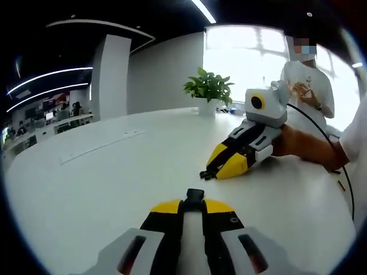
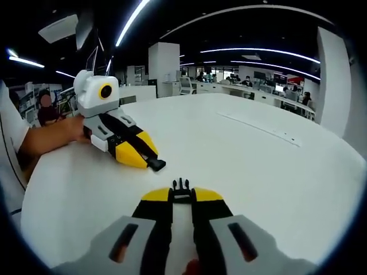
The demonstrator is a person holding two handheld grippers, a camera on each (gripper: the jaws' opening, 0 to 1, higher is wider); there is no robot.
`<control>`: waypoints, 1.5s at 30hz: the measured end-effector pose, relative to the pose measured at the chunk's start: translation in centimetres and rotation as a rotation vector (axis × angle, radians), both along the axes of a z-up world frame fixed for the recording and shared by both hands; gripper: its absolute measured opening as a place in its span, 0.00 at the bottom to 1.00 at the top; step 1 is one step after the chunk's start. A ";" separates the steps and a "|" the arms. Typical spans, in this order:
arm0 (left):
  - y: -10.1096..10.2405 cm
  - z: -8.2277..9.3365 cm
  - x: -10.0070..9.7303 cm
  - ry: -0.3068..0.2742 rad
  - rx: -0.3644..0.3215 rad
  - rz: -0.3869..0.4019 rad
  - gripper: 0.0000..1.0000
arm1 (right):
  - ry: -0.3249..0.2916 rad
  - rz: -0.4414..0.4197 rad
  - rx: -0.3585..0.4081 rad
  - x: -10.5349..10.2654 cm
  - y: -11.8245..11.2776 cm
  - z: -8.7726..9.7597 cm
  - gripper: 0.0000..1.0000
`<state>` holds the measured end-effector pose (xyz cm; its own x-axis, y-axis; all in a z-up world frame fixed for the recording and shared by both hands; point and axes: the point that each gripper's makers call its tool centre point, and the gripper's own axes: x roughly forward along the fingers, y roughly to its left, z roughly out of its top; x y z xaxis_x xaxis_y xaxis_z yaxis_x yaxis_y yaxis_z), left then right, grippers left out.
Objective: Snap the two parts of the plastic buckle together until the buckle closes and remains connected.
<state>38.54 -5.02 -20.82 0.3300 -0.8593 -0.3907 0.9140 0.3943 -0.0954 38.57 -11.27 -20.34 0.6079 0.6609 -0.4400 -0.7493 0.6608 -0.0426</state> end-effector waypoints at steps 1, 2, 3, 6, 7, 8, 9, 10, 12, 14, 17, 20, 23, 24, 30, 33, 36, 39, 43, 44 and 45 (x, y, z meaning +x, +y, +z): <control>0.0 0.0 0.0 -0.007 0.003 0.000 0.12 | 0.000 0.001 0.001 0.0 0.0 0.0 0.13; -0.1 0.0 0.0 -0.011 0.006 0.000 0.12 | 0.000 -0.001 0.003 0.0 0.0 0.0 0.13; -0.1 0.0 0.0 -0.017 0.010 -0.001 0.12 | 0.000 -0.001 0.003 -0.1 0.0 0.0 0.13; 0.0 0.0 -0.1 -0.021 0.013 -0.006 0.12 | -0.001 0.002 0.001 -0.1 0.0 0.0 0.13; 0.0 0.0 -0.2 -0.021 0.014 -0.006 0.12 | 0.000 -0.002 0.004 -0.1 0.0 0.0 0.13; 0.0 0.0 -0.2 -0.021 0.015 -0.005 0.12 | 0.000 -0.008 0.008 0.0 -0.1 0.0 0.13; 0.1 0.0 -0.2 -0.021 0.015 -0.005 0.12 | -0.001 -0.009 0.011 0.0 -0.1 0.1 0.13; 0.1 0.0 -0.2 -0.020 0.015 -0.006 0.12 | -0.002 -0.009 0.013 0.0 -0.1 0.1 0.13; 0.2 0.0 -0.2 -0.022 0.016 -0.005 0.12 | -0.002 -0.005 0.016 -0.2 -0.1 0.2 0.13; 0.2 0.0 -0.3 -0.029 0.019 -0.006 0.12 | -0.001 -0.003 0.016 -0.3 -0.1 0.2 0.13; 0.2 0.0 -0.4 -0.036 0.024 -0.005 0.12 | 0.001 -0.001 0.021 -0.4 -0.1 0.2 0.13; 0.3 0.1 -0.6 -0.038 0.022 -0.007 0.12 | 0.002 -0.004 0.030 -0.4 -0.2 0.3 0.13; 0.3 0.1 -0.7 -0.044 0.029 -0.006 0.12 | 0.003 -0.008 0.030 -0.3 -0.3 0.4 0.13; 0.3 0.2 -0.7 -0.047 0.031 -0.004 0.12 | 0.002 -0.008 0.030 -0.3 -0.3 0.4 0.13; 0.6 0.4 -1.0 -0.062 0.035 0.005 0.12 | -0.006 -0.004 0.005 -0.6 -0.6 0.5 0.13; 0.7 0.7 -1.4 -0.063 0.030 0.004 0.12 | -0.002 -0.004 0.007 -0.7 -0.7 0.6 0.13; 0.8 0.8 -1.7 -0.076 0.040 0.000 0.12 | 0.003 0.002 0.007 -1.0 -0.5 0.7 0.13; 0.9 1.1 -2.0 -0.076 0.038 0.000 0.12 | 0.005 0.007 0.004 -1.4 -0.5 0.9 0.13; 1.1 1.9 -2.2 -0.079 0.032 -0.009 0.12 | 0.009 0.014 0.002 -2.1 -0.6 0.7 0.13; 1.1 2.0 -2.3 -0.081 0.032 -0.011 0.12 | 0.008 0.013 -0.001 -2.3 -0.7 0.7 0.13; 1.0 2.1 -2.6 -0.086 0.035 -0.016 0.12 | 0.007 0.013 -0.003 -2.3 -0.7 0.6 0.13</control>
